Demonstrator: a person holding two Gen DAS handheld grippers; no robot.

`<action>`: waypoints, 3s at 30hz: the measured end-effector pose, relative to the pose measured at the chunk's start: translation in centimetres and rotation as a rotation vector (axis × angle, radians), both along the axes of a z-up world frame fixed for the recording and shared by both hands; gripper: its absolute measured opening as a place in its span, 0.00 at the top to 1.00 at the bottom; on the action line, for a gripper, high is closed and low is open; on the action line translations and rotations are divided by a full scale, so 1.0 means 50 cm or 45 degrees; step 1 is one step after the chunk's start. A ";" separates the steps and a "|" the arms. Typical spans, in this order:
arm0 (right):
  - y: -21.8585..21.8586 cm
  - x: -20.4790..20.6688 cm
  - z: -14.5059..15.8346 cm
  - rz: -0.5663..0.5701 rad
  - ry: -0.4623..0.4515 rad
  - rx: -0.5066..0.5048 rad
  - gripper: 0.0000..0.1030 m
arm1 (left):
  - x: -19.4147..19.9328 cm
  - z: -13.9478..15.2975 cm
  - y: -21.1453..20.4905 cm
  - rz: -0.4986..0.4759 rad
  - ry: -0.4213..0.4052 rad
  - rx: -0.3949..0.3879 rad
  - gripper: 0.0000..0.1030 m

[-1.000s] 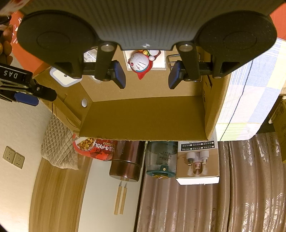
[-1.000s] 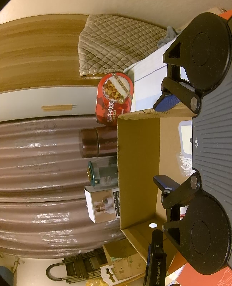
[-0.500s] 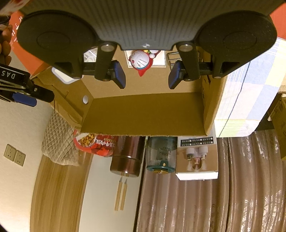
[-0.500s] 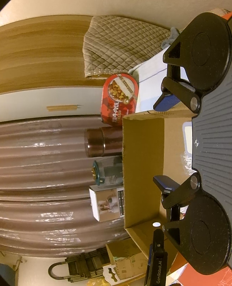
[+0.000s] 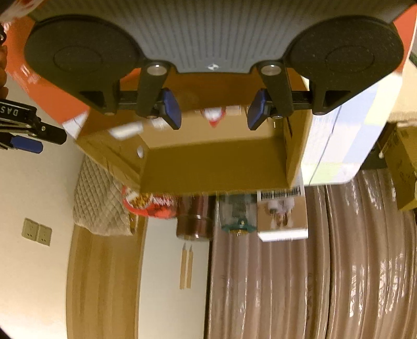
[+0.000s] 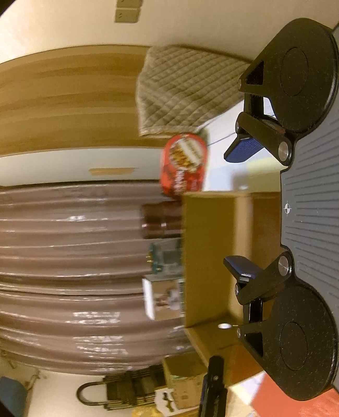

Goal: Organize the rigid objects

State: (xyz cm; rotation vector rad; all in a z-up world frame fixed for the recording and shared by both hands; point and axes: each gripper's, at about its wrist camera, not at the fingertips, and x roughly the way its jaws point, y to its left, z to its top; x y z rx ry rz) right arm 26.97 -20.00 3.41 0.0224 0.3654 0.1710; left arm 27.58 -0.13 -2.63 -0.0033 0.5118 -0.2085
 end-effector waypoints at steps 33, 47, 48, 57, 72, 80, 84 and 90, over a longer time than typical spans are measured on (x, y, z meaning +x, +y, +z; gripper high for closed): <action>0.209 -0.099 -0.183 0.598 0.369 -0.150 0.58 | -0.198 -0.148 0.102 0.074 0.261 -0.003 0.48; 0.183 -0.118 -0.176 0.577 0.498 -0.119 0.82 | -0.181 -0.156 0.063 0.026 0.268 0.007 0.48; 0.179 -0.122 -0.171 0.562 0.506 -0.137 0.83 | -0.182 -0.156 0.063 0.026 0.269 0.008 0.48; 0.139 -0.145 -0.161 0.402 0.481 -0.260 0.90 | -0.191 -0.162 0.045 -0.063 0.277 -0.020 0.48; 0.138 -0.137 -0.170 0.461 0.523 -0.155 0.86 | -0.188 -0.212 -0.051 -0.418 0.366 0.197 0.84; 0.157 -0.122 -0.190 0.415 0.551 -0.194 1.00 | -0.194 -0.216 -0.046 -0.437 0.385 0.217 0.95; 0.143 -0.121 -0.184 0.353 0.548 -0.183 1.00 | -0.204 -0.207 -0.025 -0.427 0.395 0.225 1.00; 0.123 -0.124 -0.171 0.280 0.524 -0.170 1.00 | -0.208 -0.194 0.023 -0.352 0.391 0.204 1.00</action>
